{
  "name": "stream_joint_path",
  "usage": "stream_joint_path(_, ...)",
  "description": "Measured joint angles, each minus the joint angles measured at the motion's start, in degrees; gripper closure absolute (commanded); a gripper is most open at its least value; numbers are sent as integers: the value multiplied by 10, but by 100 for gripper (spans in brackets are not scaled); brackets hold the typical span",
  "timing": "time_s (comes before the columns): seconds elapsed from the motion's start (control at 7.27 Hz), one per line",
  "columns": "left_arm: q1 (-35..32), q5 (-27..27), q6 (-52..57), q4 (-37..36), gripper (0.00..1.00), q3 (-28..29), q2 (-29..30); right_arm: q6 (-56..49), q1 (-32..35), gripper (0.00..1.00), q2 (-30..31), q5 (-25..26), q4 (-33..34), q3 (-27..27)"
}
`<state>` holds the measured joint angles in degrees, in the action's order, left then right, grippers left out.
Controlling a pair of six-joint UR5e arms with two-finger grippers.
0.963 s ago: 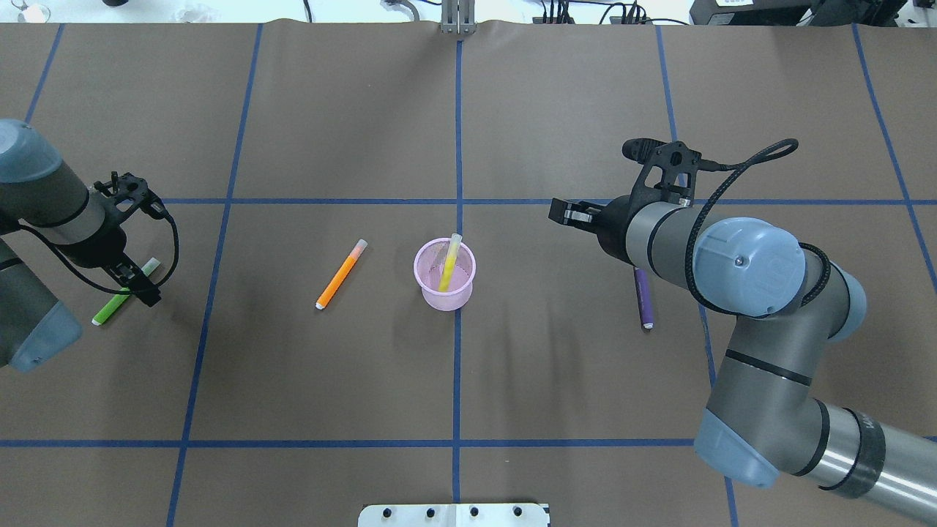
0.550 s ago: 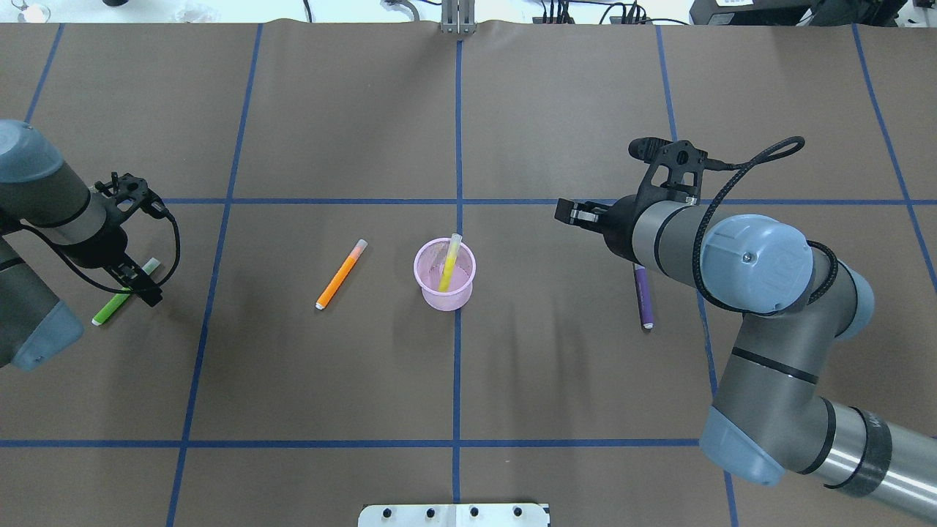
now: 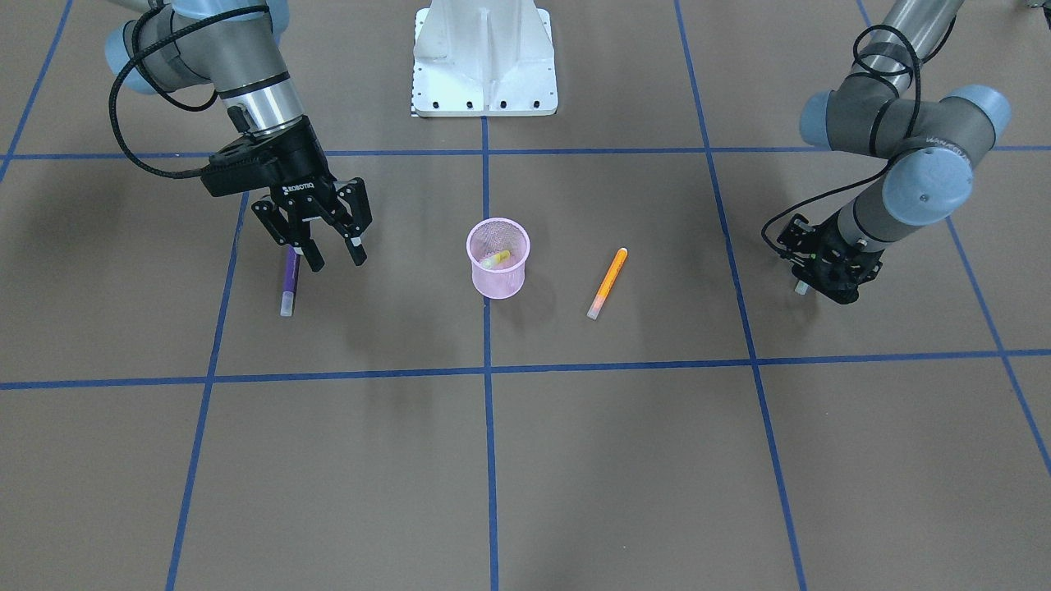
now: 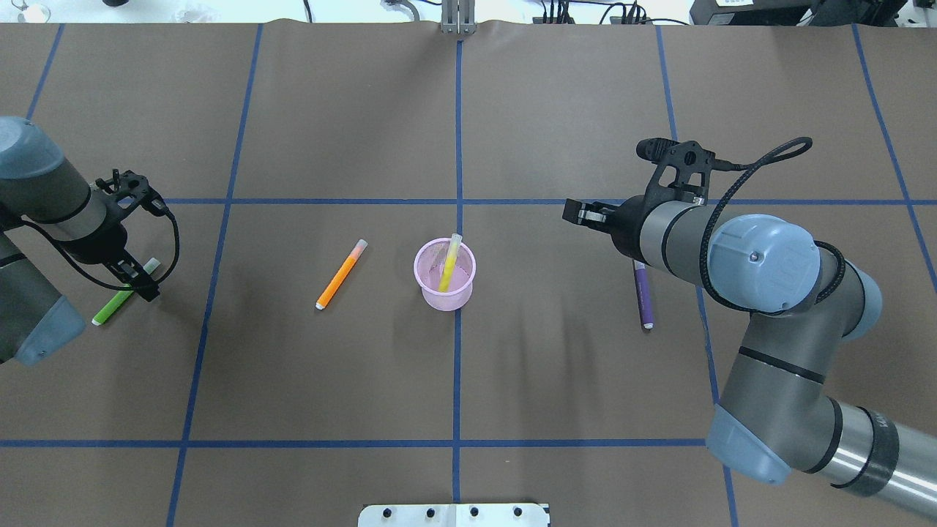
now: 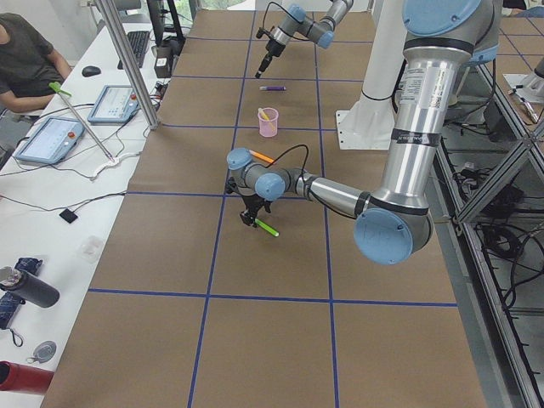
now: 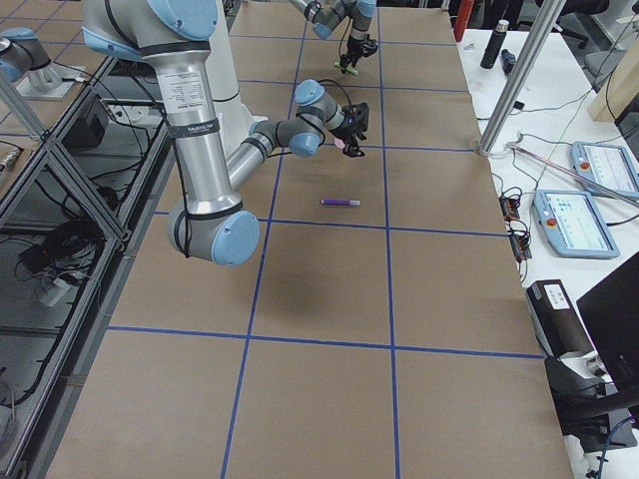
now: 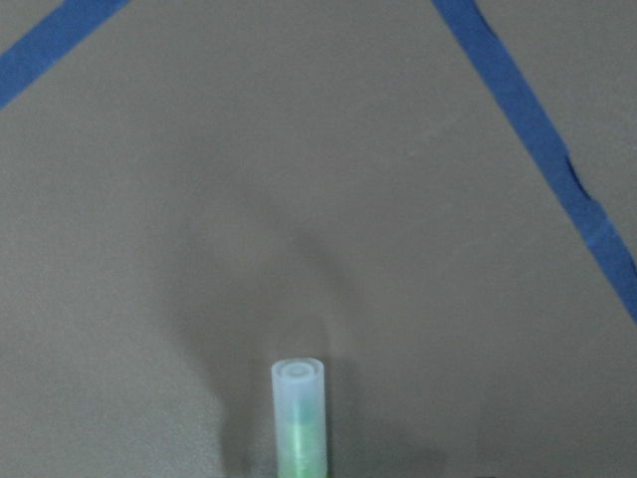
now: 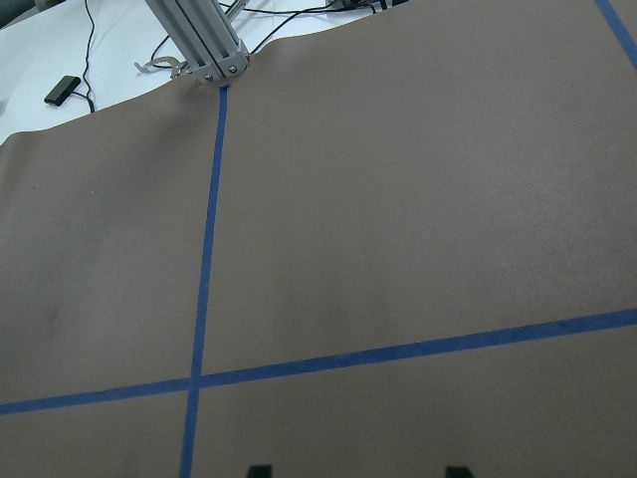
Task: Collect pens into pen holder
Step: 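Lift the green marker with left gripper while right moves toward purple marker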
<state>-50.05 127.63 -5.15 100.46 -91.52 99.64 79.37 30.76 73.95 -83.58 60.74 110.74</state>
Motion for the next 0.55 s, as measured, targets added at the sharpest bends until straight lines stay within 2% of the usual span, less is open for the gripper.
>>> stream_joint_path(0.14, -1, 0, 2, 0, 52, 2, 0, 0, 0, 34, 0, 0, 0, 0)
stream_joint_path(0.28, -1, 0, 3, 0, 79, 5, 0, 0, 0, 34, 0, 0, 0, 0)
stream_joint_path(0.41, -2, 0, 3, 0, 100, 6, 0, 0, 0, 34, 1, 0, 0, 0)
stream_joint_path(0.55, -5, 1, 3, 0, 100, 7, 0, 0, 0, 34, 1, 0, 0, 0)
